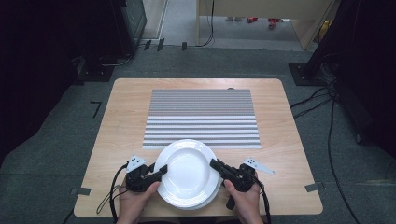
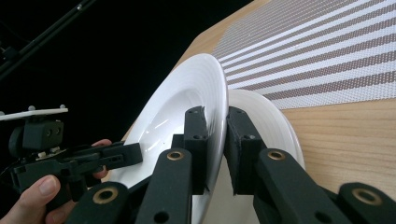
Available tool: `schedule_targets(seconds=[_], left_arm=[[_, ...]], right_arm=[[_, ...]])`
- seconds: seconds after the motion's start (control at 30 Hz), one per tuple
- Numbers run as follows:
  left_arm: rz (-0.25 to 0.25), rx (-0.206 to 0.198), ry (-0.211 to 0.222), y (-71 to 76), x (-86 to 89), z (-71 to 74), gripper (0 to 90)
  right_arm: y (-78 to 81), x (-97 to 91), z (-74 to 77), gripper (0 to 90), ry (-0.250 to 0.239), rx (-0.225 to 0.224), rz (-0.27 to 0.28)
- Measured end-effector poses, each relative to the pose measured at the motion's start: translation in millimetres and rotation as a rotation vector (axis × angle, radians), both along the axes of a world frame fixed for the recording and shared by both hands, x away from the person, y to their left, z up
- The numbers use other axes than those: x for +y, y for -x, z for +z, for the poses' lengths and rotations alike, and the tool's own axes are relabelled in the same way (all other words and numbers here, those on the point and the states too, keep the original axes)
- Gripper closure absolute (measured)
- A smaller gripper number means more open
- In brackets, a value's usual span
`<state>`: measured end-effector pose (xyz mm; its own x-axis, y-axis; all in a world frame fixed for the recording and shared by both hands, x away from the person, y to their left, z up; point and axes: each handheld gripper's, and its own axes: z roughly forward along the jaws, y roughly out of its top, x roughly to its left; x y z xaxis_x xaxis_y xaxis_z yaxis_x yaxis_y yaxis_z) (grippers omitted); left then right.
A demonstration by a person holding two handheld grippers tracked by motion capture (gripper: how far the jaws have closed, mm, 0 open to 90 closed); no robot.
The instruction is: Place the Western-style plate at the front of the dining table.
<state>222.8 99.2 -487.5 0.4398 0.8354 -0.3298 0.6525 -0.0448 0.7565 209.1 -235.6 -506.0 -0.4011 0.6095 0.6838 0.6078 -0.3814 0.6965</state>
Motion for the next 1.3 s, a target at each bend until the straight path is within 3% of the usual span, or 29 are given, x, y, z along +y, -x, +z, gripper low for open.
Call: schedule_targets(seconds=[0.1,0.27,0.37,0.8,0.93,1.3], left_arm=[[0.01,0.018,0.08,-1.2,6.1,-1.8,64.4],[0.016,-0.009,0.072,1.0,6.1,0.1,65.2],[0.02,-0.017,0.113,1.4,9.4,1.9,67.3],[0.033,-0.039,0.135,2.3,4.6,10.0,68.9],[0.026,-0.03,0.16,-0.4,3.1,12.7,69.3],[0.036,-0.013,0.167,-13.1,-2.2,18.9,69.1]], right_arm=[[0.3,0.1,-2.0,81.4,-0.006,0.002,-0.004],[1.6,1.3,-1.8,81.2,-0.005,-0.003,-0.008],[2.0,2.0,-2.4,81.0,-0.006,-0.005,-0.015],[5.8,0.5,4.6,82.0,-0.023,-0.015,-0.046],[5.6,-2.4,9.4,82.6,-0.037,-0.018,-0.055],[-7.7,-7.0,17.8,82.9,-0.039,-0.02,-0.063]])
